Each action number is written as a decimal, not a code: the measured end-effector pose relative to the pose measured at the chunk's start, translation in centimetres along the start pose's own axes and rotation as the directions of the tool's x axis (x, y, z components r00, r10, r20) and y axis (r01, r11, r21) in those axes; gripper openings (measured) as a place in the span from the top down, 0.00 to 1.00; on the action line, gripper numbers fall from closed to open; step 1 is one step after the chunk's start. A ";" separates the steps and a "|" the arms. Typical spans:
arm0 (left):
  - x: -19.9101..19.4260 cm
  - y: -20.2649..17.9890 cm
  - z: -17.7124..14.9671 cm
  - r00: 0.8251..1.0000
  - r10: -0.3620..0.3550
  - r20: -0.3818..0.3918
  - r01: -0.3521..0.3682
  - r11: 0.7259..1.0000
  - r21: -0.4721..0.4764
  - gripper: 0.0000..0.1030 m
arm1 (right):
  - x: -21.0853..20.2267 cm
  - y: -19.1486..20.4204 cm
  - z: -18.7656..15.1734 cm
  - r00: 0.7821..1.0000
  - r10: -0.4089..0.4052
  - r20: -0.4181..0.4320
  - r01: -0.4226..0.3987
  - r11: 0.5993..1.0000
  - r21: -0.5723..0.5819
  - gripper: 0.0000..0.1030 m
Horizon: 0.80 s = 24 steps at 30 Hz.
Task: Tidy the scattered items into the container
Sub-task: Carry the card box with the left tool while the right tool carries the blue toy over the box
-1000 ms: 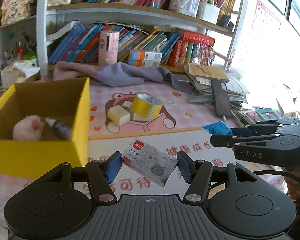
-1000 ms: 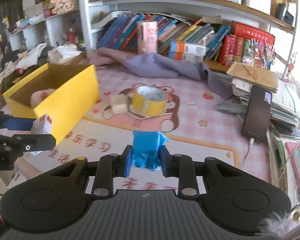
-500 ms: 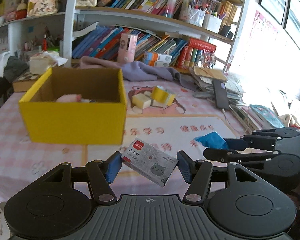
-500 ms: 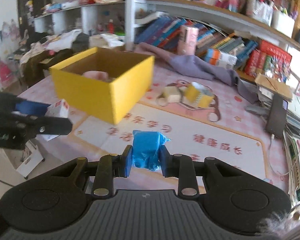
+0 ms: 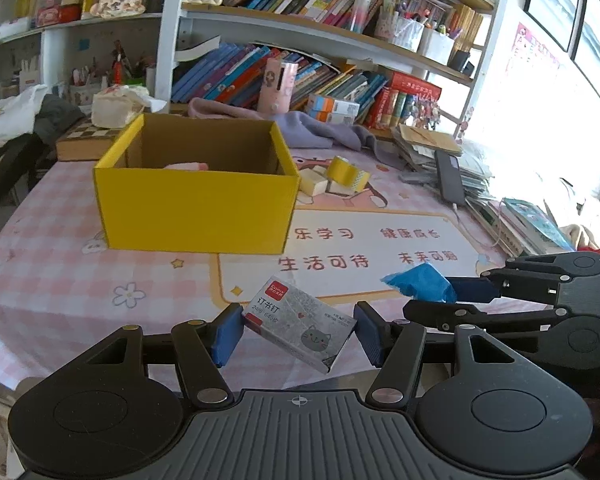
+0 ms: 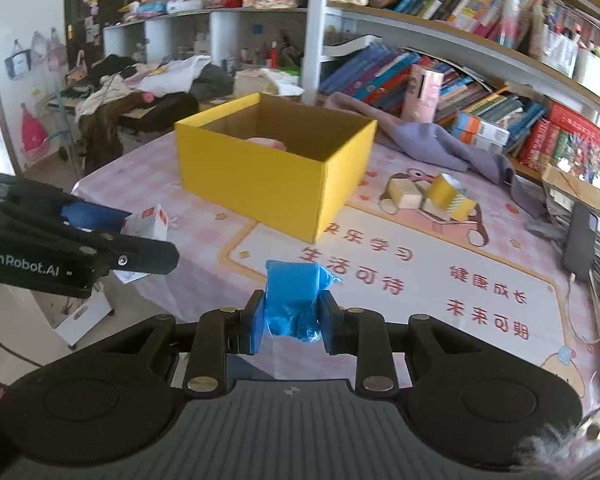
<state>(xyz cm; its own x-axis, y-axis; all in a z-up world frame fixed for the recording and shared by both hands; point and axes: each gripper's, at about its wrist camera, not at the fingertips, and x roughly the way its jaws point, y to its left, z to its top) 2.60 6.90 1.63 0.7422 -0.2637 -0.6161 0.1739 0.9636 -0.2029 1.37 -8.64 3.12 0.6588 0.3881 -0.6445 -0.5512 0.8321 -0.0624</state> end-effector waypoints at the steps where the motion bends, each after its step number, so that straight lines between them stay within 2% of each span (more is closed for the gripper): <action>1: -0.2 0.2 -0.2 1.000 0.006 0.000 -0.006 1.000 -0.003 0.42 | 0.1 0.3 0.0 1.000 0.004 -0.002 -0.004 1.000 -0.006 0.75; 14: -2.4 3.1 -1.5 0.996 0.084 0.012 -0.084 0.995 -0.057 0.42 | 1.6 3.7 1.0 0.996 0.085 -0.028 -0.087 0.993 -0.076 0.75; 24: -2.0 4.5 -1.6 0.993 0.116 -0.019 -0.118 0.988 -0.095 0.42 | 3.4 4.5 2.2 0.989 0.136 -0.055 -0.141 0.984 -0.110 0.75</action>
<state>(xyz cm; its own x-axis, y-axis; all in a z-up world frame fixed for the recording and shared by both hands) 0.85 11.66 0.80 0.7450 -0.1506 -0.6498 0.0229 0.9794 -0.2008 2.21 -2.70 2.32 0.5486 0.4754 -0.6878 -0.6917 0.7201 -0.0540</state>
